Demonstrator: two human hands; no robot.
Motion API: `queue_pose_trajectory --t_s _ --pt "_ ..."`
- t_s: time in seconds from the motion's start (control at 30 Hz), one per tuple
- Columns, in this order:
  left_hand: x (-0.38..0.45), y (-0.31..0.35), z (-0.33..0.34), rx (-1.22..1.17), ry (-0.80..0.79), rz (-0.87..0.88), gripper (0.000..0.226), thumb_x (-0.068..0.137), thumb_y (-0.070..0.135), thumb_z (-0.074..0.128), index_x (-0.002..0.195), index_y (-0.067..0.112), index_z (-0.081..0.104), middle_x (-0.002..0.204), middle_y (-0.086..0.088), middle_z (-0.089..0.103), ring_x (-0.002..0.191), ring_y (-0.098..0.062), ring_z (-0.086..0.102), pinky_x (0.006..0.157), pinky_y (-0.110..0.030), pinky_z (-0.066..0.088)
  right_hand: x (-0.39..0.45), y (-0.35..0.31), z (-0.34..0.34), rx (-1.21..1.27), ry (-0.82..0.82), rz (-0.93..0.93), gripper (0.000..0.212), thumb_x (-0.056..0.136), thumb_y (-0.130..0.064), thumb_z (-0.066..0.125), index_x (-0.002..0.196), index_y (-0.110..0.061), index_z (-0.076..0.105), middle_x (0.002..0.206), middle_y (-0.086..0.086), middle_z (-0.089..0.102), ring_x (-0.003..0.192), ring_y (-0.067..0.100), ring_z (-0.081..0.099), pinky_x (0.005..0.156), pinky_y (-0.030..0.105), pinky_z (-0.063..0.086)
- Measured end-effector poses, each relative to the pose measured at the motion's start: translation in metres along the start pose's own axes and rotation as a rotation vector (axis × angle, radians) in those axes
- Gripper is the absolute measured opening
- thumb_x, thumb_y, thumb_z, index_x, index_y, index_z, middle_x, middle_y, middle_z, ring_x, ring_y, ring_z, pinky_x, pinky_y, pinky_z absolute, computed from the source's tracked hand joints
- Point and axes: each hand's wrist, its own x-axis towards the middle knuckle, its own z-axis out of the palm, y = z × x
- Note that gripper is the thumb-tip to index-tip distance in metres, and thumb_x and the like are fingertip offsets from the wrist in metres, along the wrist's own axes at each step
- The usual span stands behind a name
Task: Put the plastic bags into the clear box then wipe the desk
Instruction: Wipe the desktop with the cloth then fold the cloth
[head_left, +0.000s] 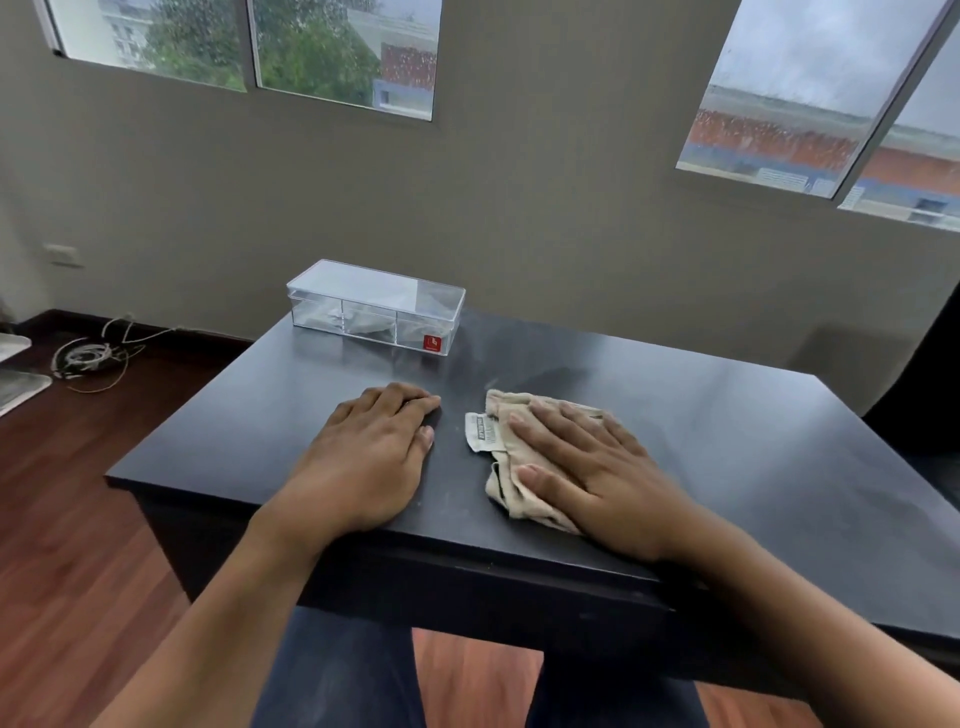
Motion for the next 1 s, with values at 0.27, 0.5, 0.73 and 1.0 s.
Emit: queue_pose_trajectory --t_s 0.27,0.5,0.73,1.0 --pt "0.0 0.001 0.0 -0.002 -0.006 -0.006 0.048 0.104 0.039 0.029 0.151 0.03 0.036 0.153 0.013 0.034 0.143 -0.013 0.028 0.12 -0.034 0.017 0.1 0.033 -0.01 0.074 0.02 0.324 0.068 0.102 -0.067 0.019 0.163 -0.039 0.011 0.173 -0.011 0.002 0.16 0.015 -0.003 0.119 0.042 -0.016" --pt "-0.001 -0.001 0.0 -0.024 0.023 -0.002 0.046 0.104 0.038 0.033 0.149 0.034 0.038 0.151 0.015 0.037 0.141 -0.011 0.031 0.119 -0.033 0.02 0.042 -0.036 0.009 0.021 0.019 0.067 0.066 0.094 -0.076 0.013 0.157 -0.056 0.002 0.172 -0.021 0.001 0.159 0.011 -0.002 0.124 0.058 -0.006" --pt "-0.003 -0.004 0.001 -0.024 0.001 0.015 0.046 0.104 0.039 0.031 0.149 0.032 0.039 0.15 0.015 0.036 0.141 -0.011 0.03 0.119 -0.033 0.02 -0.036 0.027 -0.009 0.001 -0.012 0.223 0.06 0.094 -0.078 0.014 0.151 -0.066 0.0 0.168 -0.032 -0.003 0.157 0.001 -0.005 0.127 0.049 -0.002" --pt "-0.005 0.011 0.004 -0.007 -0.001 0.003 0.047 0.104 0.042 0.029 0.15 0.031 0.037 0.151 0.013 0.034 0.141 -0.013 0.031 0.119 -0.034 0.02 -0.008 -0.027 0.007 0.048 0.044 0.241 0.071 0.095 -0.077 0.014 0.159 -0.051 -0.001 0.173 -0.012 -0.002 0.16 0.019 -0.004 0.122 0.062 -0.011"
